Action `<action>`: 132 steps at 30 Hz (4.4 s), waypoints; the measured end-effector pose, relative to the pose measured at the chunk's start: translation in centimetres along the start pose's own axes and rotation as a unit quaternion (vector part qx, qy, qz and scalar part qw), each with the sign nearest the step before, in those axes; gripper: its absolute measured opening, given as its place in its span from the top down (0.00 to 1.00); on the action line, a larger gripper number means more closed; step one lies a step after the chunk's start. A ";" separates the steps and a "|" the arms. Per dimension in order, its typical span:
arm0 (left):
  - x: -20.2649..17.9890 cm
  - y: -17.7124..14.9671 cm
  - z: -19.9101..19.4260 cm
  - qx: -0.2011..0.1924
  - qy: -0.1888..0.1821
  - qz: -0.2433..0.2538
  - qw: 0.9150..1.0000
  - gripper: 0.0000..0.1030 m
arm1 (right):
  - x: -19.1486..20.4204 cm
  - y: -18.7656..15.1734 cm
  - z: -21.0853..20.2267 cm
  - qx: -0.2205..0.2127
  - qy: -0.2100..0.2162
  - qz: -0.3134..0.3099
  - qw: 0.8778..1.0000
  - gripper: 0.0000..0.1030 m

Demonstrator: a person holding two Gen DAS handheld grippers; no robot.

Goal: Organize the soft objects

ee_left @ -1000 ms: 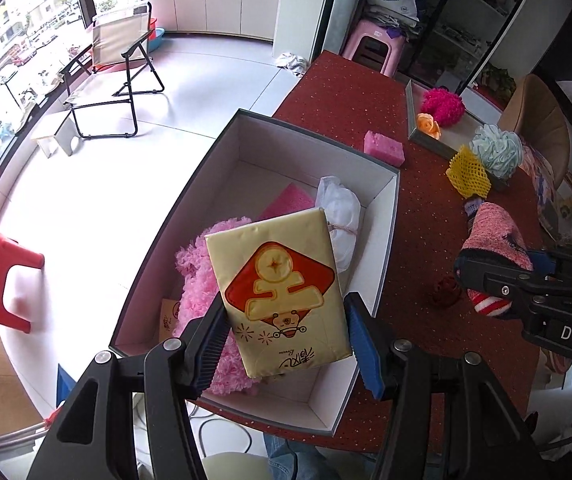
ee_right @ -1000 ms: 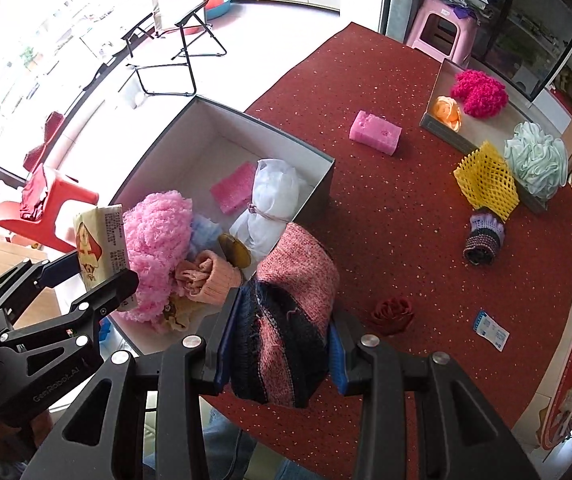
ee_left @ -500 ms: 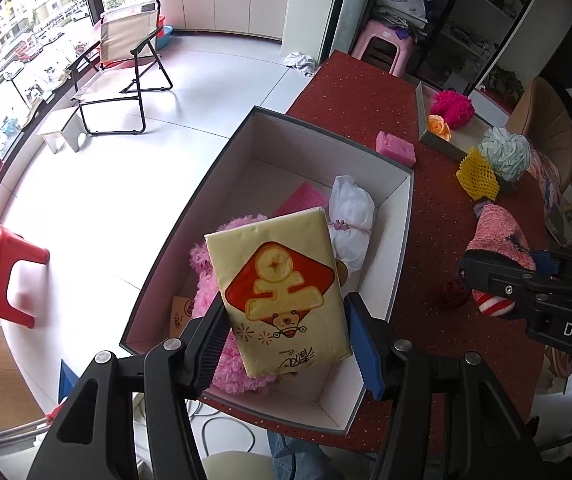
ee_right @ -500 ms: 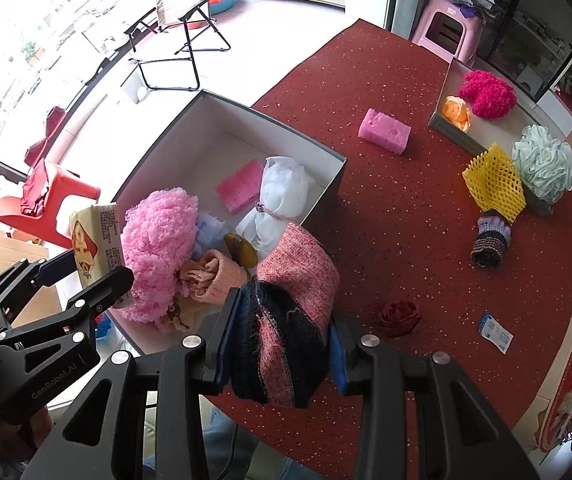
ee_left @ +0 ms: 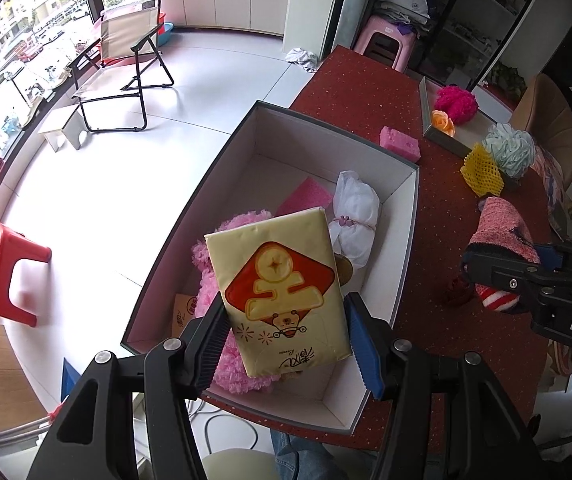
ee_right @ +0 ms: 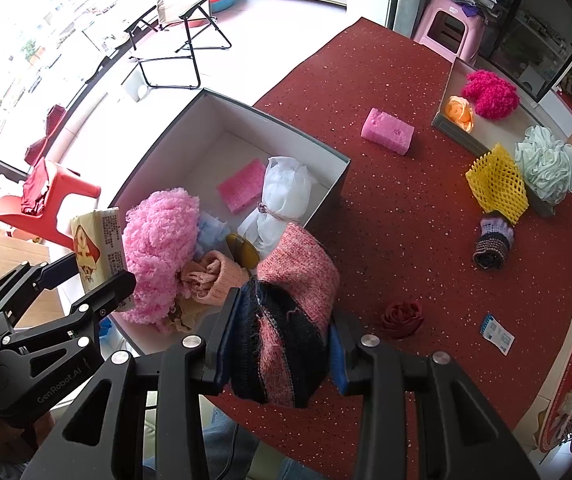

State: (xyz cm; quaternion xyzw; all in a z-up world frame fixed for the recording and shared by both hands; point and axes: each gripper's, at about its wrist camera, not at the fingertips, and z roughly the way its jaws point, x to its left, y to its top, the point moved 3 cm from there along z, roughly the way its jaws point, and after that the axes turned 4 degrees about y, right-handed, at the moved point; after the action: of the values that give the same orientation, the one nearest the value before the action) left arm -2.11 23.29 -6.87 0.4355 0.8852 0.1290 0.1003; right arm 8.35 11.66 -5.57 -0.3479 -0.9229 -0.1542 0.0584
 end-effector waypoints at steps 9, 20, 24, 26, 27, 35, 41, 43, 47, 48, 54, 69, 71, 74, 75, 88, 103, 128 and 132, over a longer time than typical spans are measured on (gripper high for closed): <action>1.0 0.8 0.4 0.004 0.018 -0.004 1.000 0.44 | 0.5 1.3 0.6 -0.002 0.009 0.003 1.000 0.60; 1.7 2.0 1.6 0.018 0.039 -0.016 0.999 0.44 | 3.5 3.3 2.7 0.009 0.023 -0.027 0.999 0.60; 1.8 1.8 1.9 0.022 0.041 -0.017 0.999 0.44 | 4.2 3.7 3.0 0.011 0.025 -0.036 0.999 0.60; 1.9 1.7 2.0 0.025 0.043 -0.017 0.999 0.44 | 4.3 3.8 3.2 0.012 0.024 -0.038 0.999 0.60; 1.9 1.7 2.1 0.027 0.043 -0.017 0.999 0.44 | 4.3 3.9 3.3 0.013 0.024 -0.039 0.999 0.60; 1.7 1.5 2.7 0.036 0.037 -0.017 0.999 0.26 | 4.2 4.1 3.9 0.021 0.027 -0.033 0.999 0.58; 1.7 1.4 1.8 0.016 0.059 -0.010 0.998 0.00 | 3.8 4.3 3.2 0.012 0.034 -0.021 0.999 0.22; 1.7 1.4 1.6 0.012 0.055 -0.009 0.998 0.00 | 3.4 4.3 2.8 0.008 0.035 -0.015 0.999 0.21; 2.4 1.8 -2.4 -0.075 0.071 -0.028 0.994 0.00 | 2.7 4.1 1.4 -0.012 0.031 0.002 0.999 0.20; 2.7 1.9 -4.1 -0.107 0.081 -0.036 0.990 0.00 | 2.5 4.1 0.8 -0.020 0.031 0.006 0.999 0.19; 3.8 1.2 -5.6 -0.032 0.042 -0.056 0.997 0.00 | 2.3 3.4 -2.5 -0.072 0.038 0.016 0.997 0.00; 3.4 -2.2 -5.0 0.038 0.087 -0.044 0.995 0.00 | 3.0 0.7 -1.6 -0.020 0.011 0.009 1.000 0.00; 3.5 -2.0 -5.2 0.036 0.087 -0.046 0.994 0.00 | 3.2 0.8 -1.7 -0.020 0.008 0.004 1.000 0.00; 3.6 -2.0 -5.1 0.035 0.089 -0.046 0.994 0.00 | 3.2 0.9 -1.8 -0.019 0.006 0.003 1.000 0.00; 3.6 -2.1 -5.0 0.036 0.089 -0.045 0.994 0.00 | 3.2 0.9 -1.8 -0.019 0.006 0.003 1.000 0.00; 4.0 -2.7 -4.4 0.050 0.088 -0.046 0.994 0.00 | 3.9 0.7 -1.3 -0.006 0.002 -0.007 1.000 0.00; 3.9 -2.3 -4.4 0.050 0.094 -0.042 0.993 0.00 | 3.8 1.0 -1.4 -0.006 -0.002 -0.010 1.000 0.00; 4.3 -2.1 -3.9 0.053 0.093 -0.051 0.993 0.00 | 4.5 1.2 -0.5 0.010 -0.003 -0.026 1.000 0.00; 4.1 -2.0 -3.7 0.054 0.092 -0.050 0.993 0.00 | 4.6 1.2 -0.4 0.011 -0.002 -0.028 1.000 0.00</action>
State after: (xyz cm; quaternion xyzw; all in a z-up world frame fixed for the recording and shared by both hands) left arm -7.19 24.86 -4.24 0.3818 0.9170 0.1153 0.0005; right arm 5.72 15.24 -3.90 -0.3218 -0.9339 -0.1450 0.0562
